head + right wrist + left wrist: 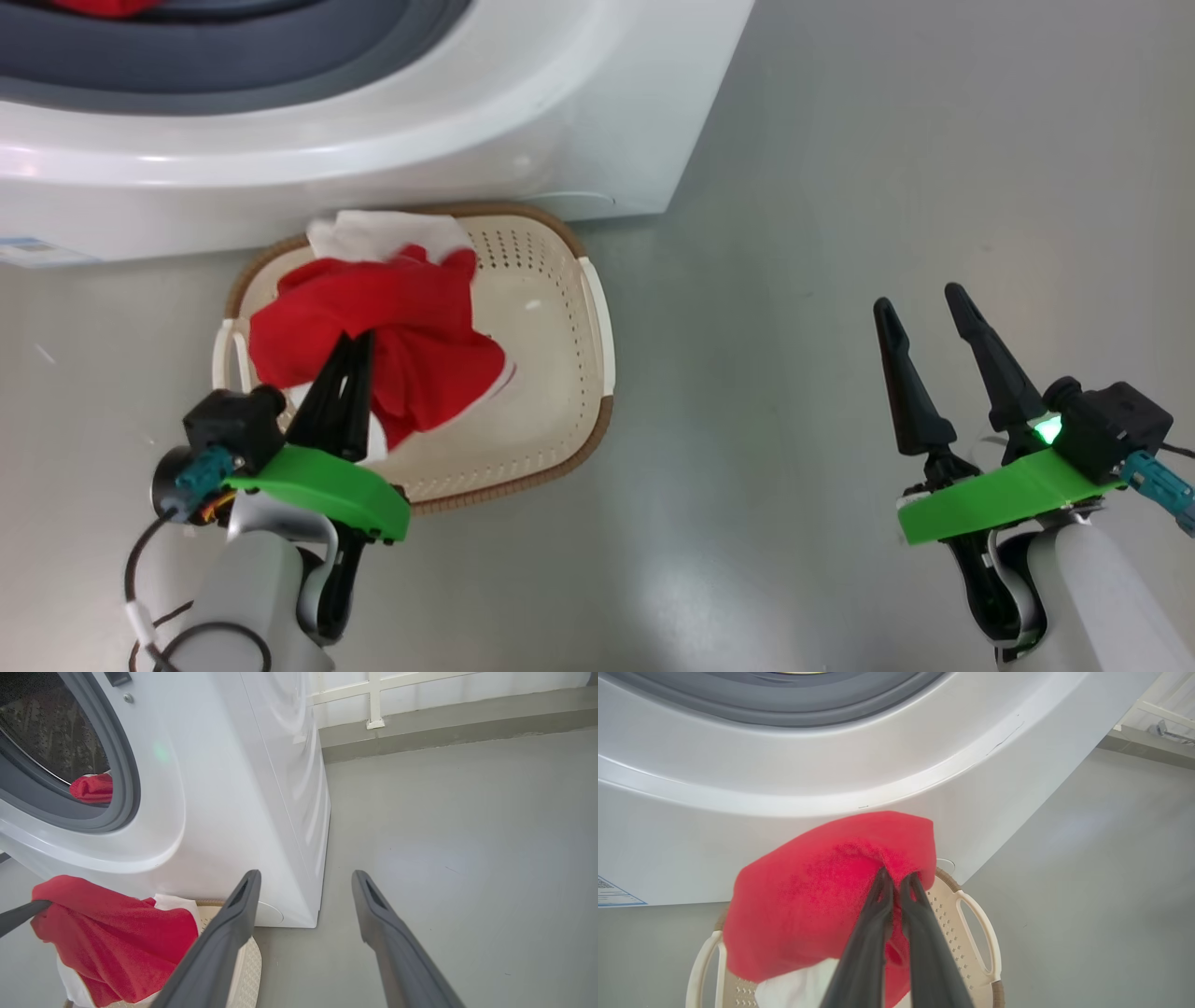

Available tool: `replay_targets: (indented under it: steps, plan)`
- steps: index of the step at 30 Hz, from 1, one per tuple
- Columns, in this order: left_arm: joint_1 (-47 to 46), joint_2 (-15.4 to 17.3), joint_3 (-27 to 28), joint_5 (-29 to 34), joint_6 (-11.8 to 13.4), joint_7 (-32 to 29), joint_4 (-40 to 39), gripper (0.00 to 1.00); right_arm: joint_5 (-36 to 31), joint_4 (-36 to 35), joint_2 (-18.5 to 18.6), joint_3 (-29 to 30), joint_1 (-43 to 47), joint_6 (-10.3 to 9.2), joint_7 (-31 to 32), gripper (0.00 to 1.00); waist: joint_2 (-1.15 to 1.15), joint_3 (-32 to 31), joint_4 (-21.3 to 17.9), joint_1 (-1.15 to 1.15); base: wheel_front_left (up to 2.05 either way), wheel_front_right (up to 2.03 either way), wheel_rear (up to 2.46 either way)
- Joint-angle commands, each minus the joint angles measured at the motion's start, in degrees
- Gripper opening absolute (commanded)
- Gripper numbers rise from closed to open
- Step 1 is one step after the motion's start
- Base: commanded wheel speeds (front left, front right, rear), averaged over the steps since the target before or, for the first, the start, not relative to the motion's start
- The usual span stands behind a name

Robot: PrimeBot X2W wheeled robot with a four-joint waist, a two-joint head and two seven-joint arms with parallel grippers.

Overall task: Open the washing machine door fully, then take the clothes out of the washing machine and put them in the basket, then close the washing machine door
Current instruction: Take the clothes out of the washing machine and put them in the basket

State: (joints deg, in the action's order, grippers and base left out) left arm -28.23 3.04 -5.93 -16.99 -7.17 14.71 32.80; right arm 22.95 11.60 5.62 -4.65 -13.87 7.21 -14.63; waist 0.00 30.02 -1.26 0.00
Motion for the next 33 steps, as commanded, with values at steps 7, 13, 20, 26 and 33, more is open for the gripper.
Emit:
replay_targets:
  steps: [7, 13, 20, 26, 33]
  plan:
    - [-5.3, 1.7, -0.5, -0.8, -0.3, 0.3, 7.9, 0.00, -0.8, -1.6, -0.3, -2.0, -1.9, 0.28, -0.4, 1.00, 0.00, 5.1, -1.2, 0.00, 0.00, 0.00, 0.00]
    - [-10.1, 2.7, -4.1, -1.9, -0.3, 0.3, 16.0, 0.00, -1.0, -1.7, -0.6, -2.9, -2.8, 0.28, -0.4, 1.00, 0.00, 8.4, -1.9, 0.00, 0.00, 0.00, 0.00]
    - [-14.8, 3.8, -6.7, -3.5, -0.3, 0.3, 23.4, 0.00, -1.0, -2.2, -1.0, -3.8, -3.9, 0.28, -0.4, 1.00, 0.00, 11.5, -3.4, 0.00, 0.00, 0.00, 0.00]
    - [-17.9, 4.7, -7.9, -4.5, -0.3, 0.3, 27.7, 0.00, -1.1, -2.6, -1.3, -4.3, -4.7, 0.28, -0.4, 1.00, 0.00, 13.3, -4.4, 0.00, 0.00, 0.00, 0.00]
    - [-20.7, 5.6, -8.7, -6.0, -0.3, 0.3, 32.1, 0.00, -1.2, -3.1, -1.4, -4.9, -5.3, 0.28, -0.4, 1.00, 0.00, 14.9, -5.2, 0.00, 0.00, 0.00, 0.00]
